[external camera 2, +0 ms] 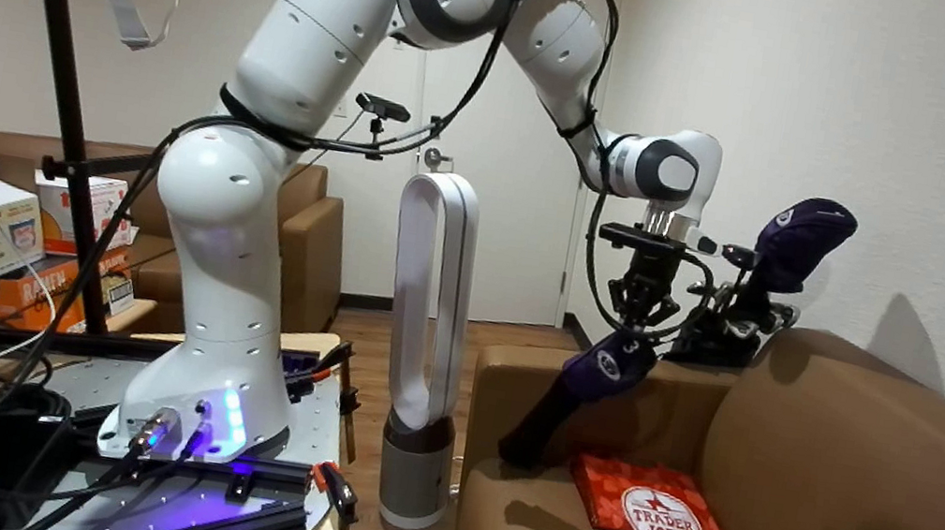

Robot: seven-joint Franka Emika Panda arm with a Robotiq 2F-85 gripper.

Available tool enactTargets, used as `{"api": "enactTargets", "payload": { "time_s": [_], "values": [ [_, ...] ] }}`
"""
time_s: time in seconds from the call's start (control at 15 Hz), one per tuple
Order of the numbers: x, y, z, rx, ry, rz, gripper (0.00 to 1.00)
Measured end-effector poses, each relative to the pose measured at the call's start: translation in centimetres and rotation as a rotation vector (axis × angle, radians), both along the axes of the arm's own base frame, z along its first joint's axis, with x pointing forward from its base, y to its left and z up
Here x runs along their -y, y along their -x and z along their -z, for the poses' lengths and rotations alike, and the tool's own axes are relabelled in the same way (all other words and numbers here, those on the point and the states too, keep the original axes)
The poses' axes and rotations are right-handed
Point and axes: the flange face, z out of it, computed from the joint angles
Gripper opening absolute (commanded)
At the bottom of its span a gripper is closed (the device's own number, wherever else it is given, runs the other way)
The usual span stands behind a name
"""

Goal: Remove the cover from the golf club and put it on the sofa

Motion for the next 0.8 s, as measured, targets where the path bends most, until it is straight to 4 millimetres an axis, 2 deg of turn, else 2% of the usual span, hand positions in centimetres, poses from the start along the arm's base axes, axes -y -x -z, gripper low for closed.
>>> {"api": "enactTargets", "payload": {
  "time_s": [0.4, 0.8],
  "values": [
    [-0.6, -4.6, 2.3, 0.157, 0.009, -0.131, 0.07],
    [-1.1, -6.6, 5.2, 0.355, -0.028, -0.148, 0.08]
  ]
}}
